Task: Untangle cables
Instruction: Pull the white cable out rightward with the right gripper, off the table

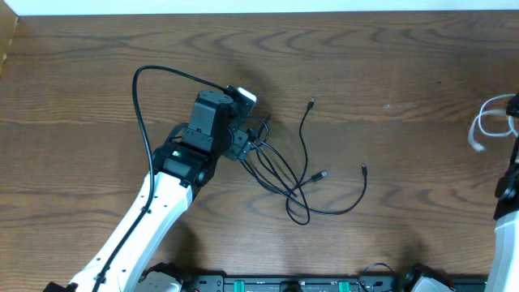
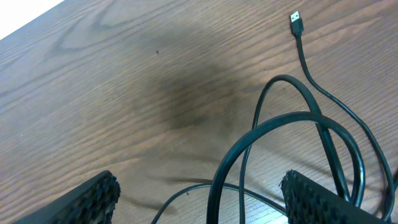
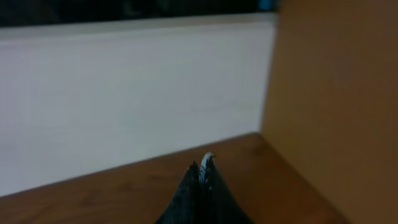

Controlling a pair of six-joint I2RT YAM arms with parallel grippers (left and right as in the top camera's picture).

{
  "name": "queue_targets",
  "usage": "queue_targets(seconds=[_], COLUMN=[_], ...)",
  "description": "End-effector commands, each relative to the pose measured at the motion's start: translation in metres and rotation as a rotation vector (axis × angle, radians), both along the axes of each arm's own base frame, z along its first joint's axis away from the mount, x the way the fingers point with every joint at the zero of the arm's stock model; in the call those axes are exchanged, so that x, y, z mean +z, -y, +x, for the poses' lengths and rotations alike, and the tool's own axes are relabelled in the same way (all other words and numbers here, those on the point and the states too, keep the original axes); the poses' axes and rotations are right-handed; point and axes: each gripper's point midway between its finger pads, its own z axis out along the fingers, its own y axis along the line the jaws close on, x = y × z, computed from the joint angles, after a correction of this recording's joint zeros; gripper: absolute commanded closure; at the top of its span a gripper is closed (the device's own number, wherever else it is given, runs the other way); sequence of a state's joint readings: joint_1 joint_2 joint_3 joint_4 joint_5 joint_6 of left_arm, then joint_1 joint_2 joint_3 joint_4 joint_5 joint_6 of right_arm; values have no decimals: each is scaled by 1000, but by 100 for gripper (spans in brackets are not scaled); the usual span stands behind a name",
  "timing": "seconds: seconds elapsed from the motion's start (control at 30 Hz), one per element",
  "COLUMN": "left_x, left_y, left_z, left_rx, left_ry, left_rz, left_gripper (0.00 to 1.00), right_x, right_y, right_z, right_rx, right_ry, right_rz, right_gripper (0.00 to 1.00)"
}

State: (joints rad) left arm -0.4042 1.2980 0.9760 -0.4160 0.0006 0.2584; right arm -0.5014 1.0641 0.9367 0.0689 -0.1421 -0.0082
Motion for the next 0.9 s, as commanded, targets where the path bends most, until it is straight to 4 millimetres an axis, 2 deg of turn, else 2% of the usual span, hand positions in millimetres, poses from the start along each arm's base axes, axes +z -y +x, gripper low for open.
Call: queue_targets(seconds=[0.0,0.17,0.3,0.47,0.57,0.6,0.63,0.7,0.73,0.77,0.8,0.87], left_x=[6,5,4,2,2,2,2,2,1,1,1,1], left_y=[-1,-1,-1,-2,-2,-2,-2,-2,-3,-3,-3,-3], left_z=[2,2,0,-1,-1,-1,-2,-2,-2,-3,-3,-2], left_rx=[13,13,13,13,13,13,13,13,13,13,13,13], left_ry=[12,12,3,-6,-6,-6,-7,-10,-11,-12,-12,-12], left_rz=[-6,-6,-2,2,2,2,2,3,4,5,5,4], left_gripper=[17,17,17,17,17,17,17,17,17,17,17,17], right_x=[-14,-29,-28,-31,-35,-36,-39,-43,-45,-46,-47,-49], right_y=[36,75,111,144,158,161,165,170,172,173,174,172], right_z=[-5,-16,-37,-65,-78,-81,-85,-90,-91,-92,-92,-90], right_rx=[-134,-267,-411,-516,-562,-574,-586,-604,-610,-615,-617,-603], right_ry=[-66,-119,-112,-119,-117,-117,-116,-120,-121,-116,-110,-110], right_rz=[-42,-66,-74,-65,-42,-31,-17,2,10,23,34,46], right_gripper=[99,99,99,99,97,89,76,36,20,8,2,1])
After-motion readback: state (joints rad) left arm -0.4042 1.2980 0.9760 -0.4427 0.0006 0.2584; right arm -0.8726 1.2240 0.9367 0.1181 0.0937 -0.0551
